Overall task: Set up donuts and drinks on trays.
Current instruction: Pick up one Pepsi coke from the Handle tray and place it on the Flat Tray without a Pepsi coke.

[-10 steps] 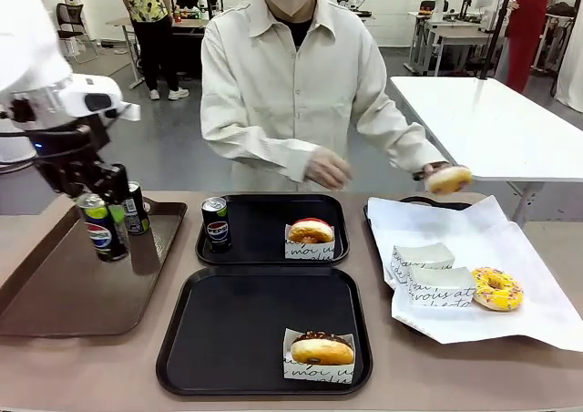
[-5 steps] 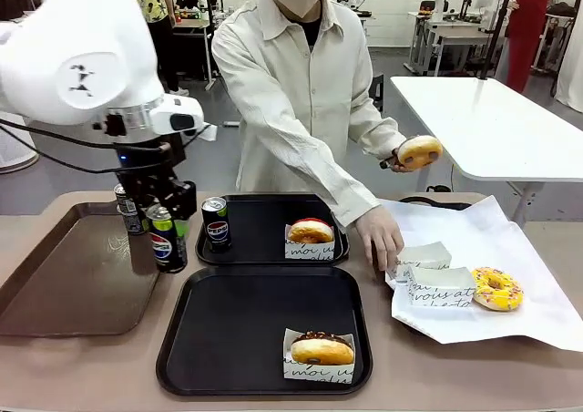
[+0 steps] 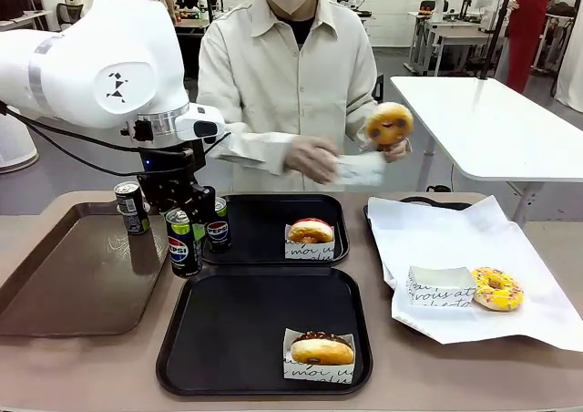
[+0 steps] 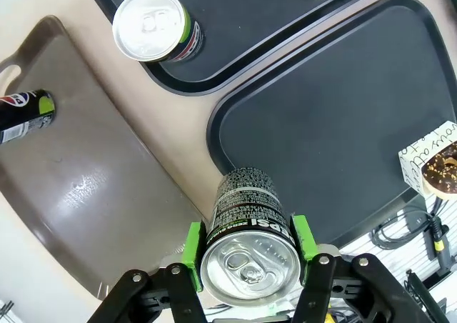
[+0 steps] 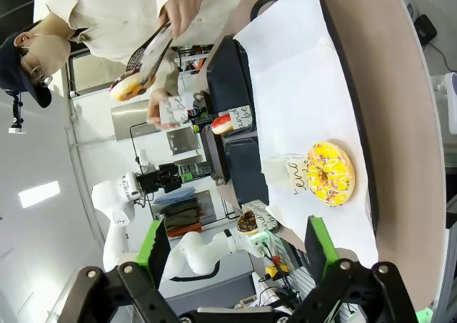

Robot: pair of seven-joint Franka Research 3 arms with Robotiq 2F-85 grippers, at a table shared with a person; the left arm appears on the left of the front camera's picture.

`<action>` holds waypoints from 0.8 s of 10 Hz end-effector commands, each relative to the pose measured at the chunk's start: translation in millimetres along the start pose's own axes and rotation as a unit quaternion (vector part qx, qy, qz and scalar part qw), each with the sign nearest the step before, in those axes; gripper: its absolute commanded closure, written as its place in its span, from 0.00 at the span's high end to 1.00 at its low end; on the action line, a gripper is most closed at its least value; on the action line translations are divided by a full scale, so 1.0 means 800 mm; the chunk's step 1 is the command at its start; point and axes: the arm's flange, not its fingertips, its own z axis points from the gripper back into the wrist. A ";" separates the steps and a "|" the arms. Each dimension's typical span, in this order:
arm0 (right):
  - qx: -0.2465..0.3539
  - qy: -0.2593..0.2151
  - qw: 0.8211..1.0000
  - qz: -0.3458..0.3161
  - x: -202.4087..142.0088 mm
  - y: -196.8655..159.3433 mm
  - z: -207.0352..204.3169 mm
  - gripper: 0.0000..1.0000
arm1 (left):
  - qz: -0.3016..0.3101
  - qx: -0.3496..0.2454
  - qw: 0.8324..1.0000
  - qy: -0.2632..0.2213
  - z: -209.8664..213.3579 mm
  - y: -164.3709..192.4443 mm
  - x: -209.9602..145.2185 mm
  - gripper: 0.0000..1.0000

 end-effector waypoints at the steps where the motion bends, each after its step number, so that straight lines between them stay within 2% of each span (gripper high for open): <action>1: 0.009 -0.004 1.000 0.004 0.000 0.001 0.000 1.00 | -0.001 0.002 1.000 -0.006 0.007 0.003 -0.008 0.43; 2: 0.009 -0.004 1.000 0.004 0.000 0.001 0.000 1.00 | -0.001 0.002 1.000 -0.006 0.007 0.003 -0.008 0.43; 3: 0.009 -0.004 1.000 0.004 0.000 0.001 0.000 1.00 | 0.000 0.000 1.000 -0.001 0.001 0.000 -0.001 0.59; 6: 0.009 -0.004 1.000 0.004 0.000 0.001 0.000 1.00 | -0.041 0.002 0.998 -0.054 -0.011 -0.046 0.020 0.59; 8: 0.009 -0.004 1.000 0.004 0.000 0.001 0.000 1.00 | -0.060 -0.013 0.996 -0.067 -0.027 -0.067 0.030 0.59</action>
